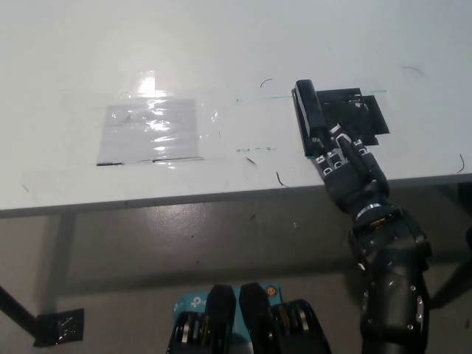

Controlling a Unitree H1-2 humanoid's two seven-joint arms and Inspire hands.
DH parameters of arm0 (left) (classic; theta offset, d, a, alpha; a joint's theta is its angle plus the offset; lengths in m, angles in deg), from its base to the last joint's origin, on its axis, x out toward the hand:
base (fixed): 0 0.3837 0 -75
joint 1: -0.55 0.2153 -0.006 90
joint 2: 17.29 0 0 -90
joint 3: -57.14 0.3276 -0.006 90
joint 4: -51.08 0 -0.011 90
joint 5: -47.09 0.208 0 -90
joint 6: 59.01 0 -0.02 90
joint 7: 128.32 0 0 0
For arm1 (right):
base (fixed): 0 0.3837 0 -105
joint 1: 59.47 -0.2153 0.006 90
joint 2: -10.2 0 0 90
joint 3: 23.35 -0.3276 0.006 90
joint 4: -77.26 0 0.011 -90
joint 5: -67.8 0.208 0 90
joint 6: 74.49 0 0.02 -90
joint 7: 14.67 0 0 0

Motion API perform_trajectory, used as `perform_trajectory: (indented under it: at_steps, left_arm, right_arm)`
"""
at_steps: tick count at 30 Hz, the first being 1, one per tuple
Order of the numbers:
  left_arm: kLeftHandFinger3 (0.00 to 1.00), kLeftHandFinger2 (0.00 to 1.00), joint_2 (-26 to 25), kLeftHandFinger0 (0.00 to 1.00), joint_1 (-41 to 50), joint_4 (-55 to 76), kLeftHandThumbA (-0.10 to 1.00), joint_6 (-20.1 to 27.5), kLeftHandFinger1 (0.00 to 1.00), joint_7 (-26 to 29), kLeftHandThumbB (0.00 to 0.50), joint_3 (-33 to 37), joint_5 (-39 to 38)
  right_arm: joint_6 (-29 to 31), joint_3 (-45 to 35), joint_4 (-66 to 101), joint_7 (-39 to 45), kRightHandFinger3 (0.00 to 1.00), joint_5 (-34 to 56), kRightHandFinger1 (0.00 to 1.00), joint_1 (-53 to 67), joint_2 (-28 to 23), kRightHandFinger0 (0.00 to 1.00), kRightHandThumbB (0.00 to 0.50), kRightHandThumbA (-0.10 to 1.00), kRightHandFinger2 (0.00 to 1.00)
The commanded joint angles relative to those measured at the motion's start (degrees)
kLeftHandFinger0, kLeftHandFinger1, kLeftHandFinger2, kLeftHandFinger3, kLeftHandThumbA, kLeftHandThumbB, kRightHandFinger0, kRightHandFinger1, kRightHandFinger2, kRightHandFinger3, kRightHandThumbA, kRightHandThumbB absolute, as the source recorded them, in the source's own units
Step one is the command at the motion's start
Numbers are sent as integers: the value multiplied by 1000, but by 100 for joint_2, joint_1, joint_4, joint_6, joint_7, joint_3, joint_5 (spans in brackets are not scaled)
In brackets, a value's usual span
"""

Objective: A stapler is kept infront of the robot on the black mark on the desk and the robot uses its right hand to lift the top of the stapler to open it

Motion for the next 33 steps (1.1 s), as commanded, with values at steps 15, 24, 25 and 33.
perform_trajectory:
  at_steps: [15,24,25,33]
  left_arm:
    - [1000,948,-164,680,-74,132,748,55,797,19,214,6,24]
    - [1000,946,-140,681,-58,134,714,16,796,24,204,-30,-38]
    - [1000,935,-129,672,-11,132,716,52,790,10,198,-33,-40]
    - [1000,949,-149,685,-11,125,727,41,799,-14,209,-21,-47]
  right_arm:
    - [10,-134,-42,-57,1000,176,848,33,189,786,0,993,949]
    - [102,-197,-334,0,998,129,845,-89,57,768,0,1000,934]
    - [114,-202,-374,-7,999,119,859,-92,59,774,0,989,943]
    - [209,-231,-619,-56,997,49,803,-537,-4,712,0,927,905]
